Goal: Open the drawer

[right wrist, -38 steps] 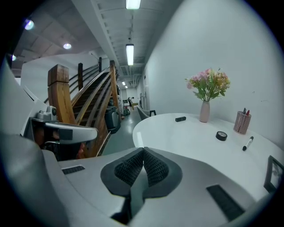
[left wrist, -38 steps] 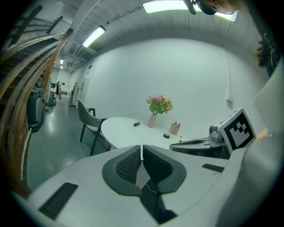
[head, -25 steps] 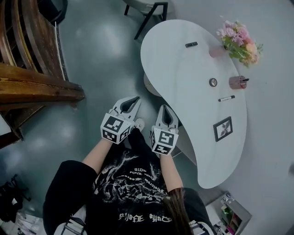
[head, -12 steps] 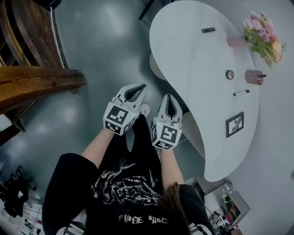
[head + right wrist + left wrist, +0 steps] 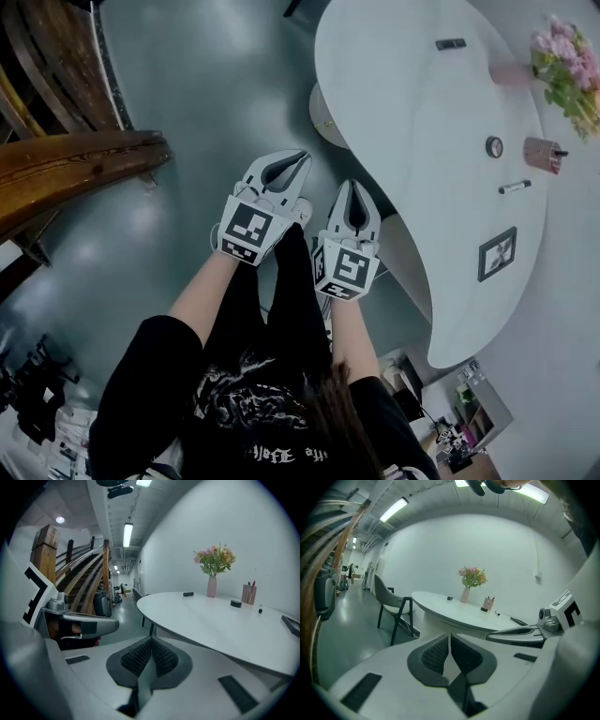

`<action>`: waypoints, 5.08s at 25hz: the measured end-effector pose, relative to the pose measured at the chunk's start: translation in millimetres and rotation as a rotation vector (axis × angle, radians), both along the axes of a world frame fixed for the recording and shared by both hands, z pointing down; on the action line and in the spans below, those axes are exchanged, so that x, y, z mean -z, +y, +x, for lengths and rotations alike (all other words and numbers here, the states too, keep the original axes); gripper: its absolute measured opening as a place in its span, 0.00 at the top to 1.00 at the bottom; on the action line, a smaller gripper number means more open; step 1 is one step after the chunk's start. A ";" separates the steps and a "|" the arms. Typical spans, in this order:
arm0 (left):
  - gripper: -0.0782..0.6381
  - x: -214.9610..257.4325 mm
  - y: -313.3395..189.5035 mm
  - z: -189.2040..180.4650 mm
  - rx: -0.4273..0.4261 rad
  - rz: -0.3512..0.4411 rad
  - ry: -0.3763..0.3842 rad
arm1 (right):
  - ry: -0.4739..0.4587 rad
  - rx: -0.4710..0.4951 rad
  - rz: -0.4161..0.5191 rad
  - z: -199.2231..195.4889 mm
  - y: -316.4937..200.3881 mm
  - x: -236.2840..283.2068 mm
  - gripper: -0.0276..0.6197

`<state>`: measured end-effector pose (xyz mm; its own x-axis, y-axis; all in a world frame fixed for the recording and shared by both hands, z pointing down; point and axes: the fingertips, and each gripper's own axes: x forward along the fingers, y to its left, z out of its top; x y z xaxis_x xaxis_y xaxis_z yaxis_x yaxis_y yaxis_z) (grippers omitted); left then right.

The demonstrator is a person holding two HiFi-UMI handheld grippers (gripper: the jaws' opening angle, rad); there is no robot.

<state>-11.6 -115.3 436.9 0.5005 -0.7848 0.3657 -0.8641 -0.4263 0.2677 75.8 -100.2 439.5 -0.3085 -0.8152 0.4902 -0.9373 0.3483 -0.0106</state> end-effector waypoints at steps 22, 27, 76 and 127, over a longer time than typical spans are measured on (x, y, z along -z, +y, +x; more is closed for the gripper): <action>0.85 -108.1 -40.6 14.2 -0.126 0.009 0.001 | -0.030 -0.143 0.073 -11.4 -23.4 -89.7 0.92; 0.84 -121.2 -56.2 16.3 -0.141 0.031 -0.015 | -0.026 -0.154 0.082 -11.4 -26.3 -104.5 0.92; 0.72 -193.9 -115.5 72.1 -0.292 0.062 -0.100 | 0.064 0.000 -0.038 -7.8 -22.3 -157.8 0.92; 0.74 -188.3 -111.8 76.2 -0.235 0.019 -0.145 | 0.058 -0.021 -0.042 15.0 -19.5 -129.7 0.92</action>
<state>64.6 -227.0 625.2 0.6130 -0.6608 0.4331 -0.7697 -0.6231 0.1388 90.8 -119.8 569.1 -0.2617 -0.7997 0.5404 -0.9439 0.3290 0.0297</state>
